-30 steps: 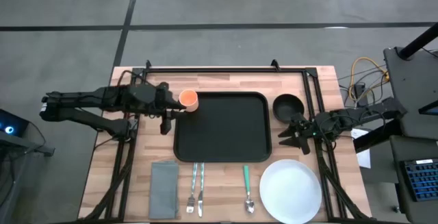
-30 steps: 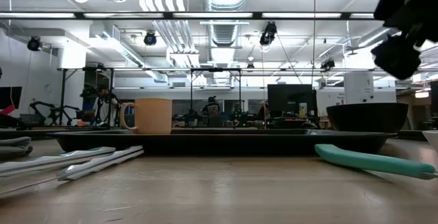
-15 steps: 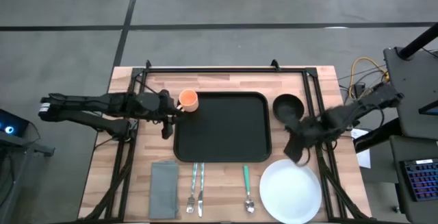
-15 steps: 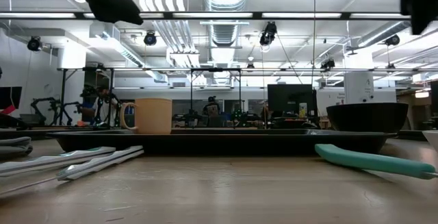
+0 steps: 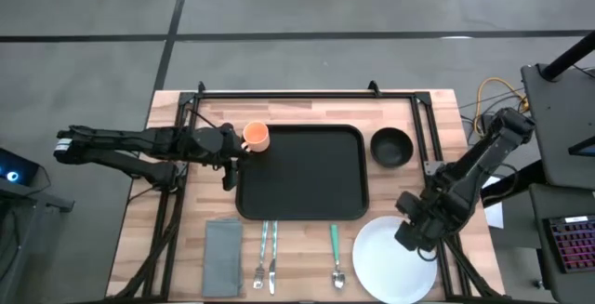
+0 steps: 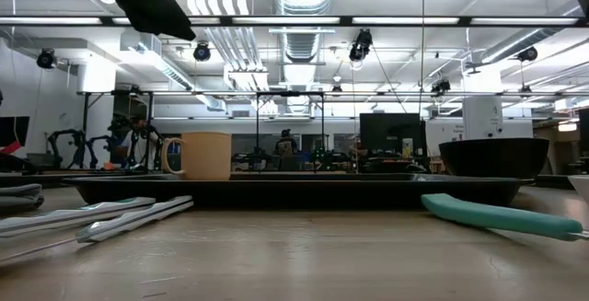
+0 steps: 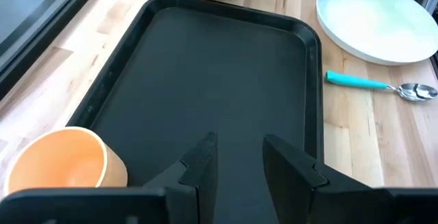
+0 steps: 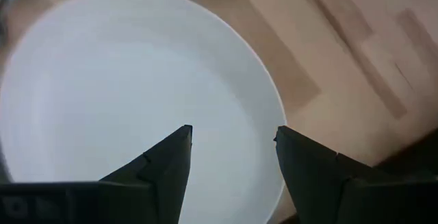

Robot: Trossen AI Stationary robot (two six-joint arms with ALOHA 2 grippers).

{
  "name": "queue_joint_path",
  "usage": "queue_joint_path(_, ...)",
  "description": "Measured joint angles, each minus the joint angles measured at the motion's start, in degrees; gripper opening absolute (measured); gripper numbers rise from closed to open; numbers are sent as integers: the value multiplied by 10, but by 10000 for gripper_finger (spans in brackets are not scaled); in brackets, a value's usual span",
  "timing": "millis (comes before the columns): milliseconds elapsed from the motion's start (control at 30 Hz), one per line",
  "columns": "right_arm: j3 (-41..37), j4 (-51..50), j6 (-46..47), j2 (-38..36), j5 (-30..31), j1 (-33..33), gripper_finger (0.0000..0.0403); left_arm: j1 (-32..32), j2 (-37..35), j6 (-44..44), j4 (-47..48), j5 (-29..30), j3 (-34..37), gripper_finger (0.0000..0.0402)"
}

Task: Set up tray
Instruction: Put the white plate on the black serving tray to the bottom right of the orange mug

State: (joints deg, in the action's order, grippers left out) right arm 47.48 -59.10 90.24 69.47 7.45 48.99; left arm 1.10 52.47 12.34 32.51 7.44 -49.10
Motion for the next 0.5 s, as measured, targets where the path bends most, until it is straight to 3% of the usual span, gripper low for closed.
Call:
queue_joint_path(233, -77, 83, -37, 0, 25, 2, 199, 0, 0, 0, 0, 0, 0, 95)
queue_joint_path(500, -108, 96, -62, 0, 55, -3, 186, 0, 1, 2, -1, 0, 0, 95)
